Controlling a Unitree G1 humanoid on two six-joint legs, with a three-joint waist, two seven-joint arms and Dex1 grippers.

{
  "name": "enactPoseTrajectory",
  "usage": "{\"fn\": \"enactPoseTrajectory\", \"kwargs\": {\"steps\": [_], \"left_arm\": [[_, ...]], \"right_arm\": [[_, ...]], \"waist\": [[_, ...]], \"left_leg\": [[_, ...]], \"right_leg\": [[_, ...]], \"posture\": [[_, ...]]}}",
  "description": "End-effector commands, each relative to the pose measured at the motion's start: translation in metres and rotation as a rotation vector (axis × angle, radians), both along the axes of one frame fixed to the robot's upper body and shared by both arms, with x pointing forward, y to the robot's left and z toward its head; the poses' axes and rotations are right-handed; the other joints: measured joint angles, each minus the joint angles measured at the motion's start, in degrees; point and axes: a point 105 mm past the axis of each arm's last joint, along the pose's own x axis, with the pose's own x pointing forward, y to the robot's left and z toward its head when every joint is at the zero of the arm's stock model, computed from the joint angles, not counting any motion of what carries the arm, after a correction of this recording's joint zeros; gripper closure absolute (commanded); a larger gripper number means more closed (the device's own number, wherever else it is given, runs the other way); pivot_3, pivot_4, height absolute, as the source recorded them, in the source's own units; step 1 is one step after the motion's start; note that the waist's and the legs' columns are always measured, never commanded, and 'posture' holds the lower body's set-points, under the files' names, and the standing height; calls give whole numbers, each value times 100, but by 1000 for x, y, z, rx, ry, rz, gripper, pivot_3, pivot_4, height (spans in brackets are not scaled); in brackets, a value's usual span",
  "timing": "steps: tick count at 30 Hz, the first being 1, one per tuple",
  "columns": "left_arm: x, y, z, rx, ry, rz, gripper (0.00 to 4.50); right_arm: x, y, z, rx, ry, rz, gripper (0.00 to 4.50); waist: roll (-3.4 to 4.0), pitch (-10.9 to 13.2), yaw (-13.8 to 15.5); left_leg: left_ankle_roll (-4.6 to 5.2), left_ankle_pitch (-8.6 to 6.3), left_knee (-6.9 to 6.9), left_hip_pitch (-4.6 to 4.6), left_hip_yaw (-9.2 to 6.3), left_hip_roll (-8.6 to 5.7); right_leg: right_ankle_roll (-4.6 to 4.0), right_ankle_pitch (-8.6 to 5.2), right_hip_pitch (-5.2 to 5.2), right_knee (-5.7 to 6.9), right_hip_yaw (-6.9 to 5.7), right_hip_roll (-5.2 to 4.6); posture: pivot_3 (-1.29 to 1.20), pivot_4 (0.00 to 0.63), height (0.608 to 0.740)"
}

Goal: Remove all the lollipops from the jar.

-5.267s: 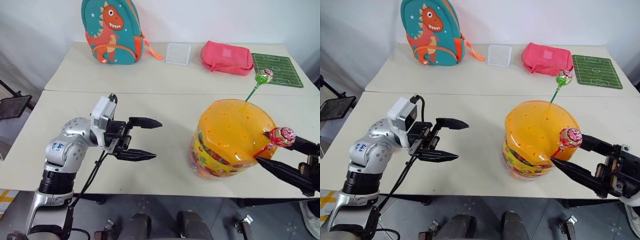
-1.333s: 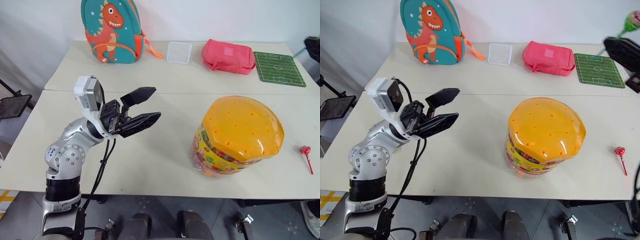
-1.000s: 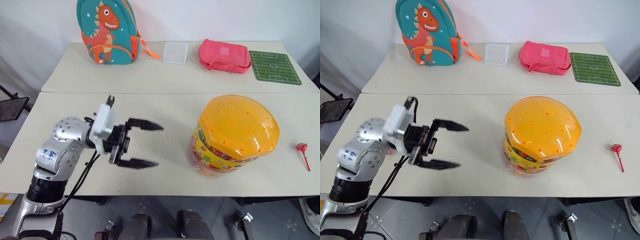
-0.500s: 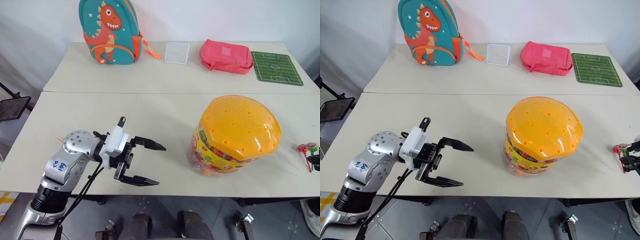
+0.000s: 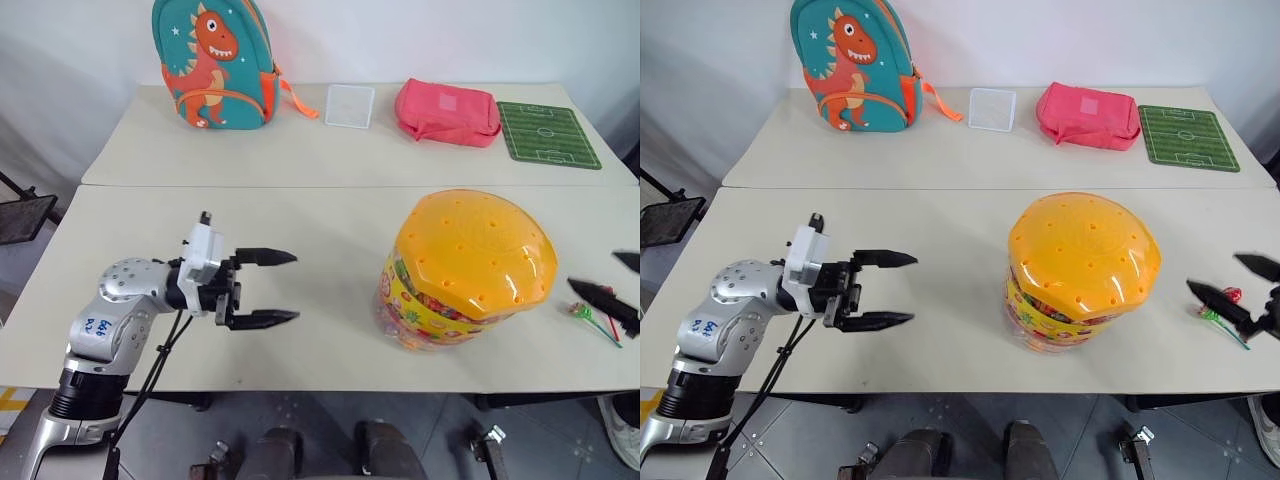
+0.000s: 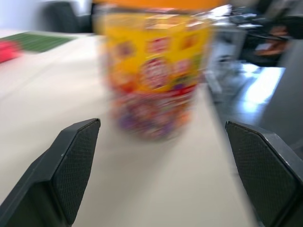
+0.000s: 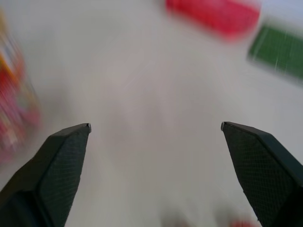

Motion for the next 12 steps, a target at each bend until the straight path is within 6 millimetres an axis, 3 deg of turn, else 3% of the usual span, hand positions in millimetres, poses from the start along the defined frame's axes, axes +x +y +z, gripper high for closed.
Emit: {"fn": "enactPoseTrajectory", "kwargs": {"steps": [1, 3, 6, 12], "left_arm": [[6, 24, -13, 51, -40, 148, 0], [9, 32, -22, 69, -32, 234, 0], [13, 39, -32, 116, -62, 324, 0], [14, 45, -30, 49, -124, 506, 0]], "right_arm": [[-17, 32, -7, -145, -47, 182, 21], [-26, 56, -24, -198, -7, 309, 21], [-30, 73, -38, -221, 6, 393, 21], [-32, 71, -62, -249, 11, 409, 21]], "waist": [[-1, 0, 10], [-1, 0, 29], [-1, 0, 29], [-1, 0, 23]], "left_leg": [[-2, -1, -5, 0, -6, 1], [-3, -2, -6, -4, -10, 0], [-2, -2, 7, -7, -14, -5], [-1, 0, 8, 4, -12, -5]], "right_leg": [[0, 0, -1, 0, -4, 1], [0, 0, -2, -1, -7, 0], [0, 0, 3, -3, -7, -5], [1, 1, 10, 0, -4, -5]], "posture": [[0, 150, 740], [0, 150, 740], [0, 150, 740], [0, 150, 740]]}}
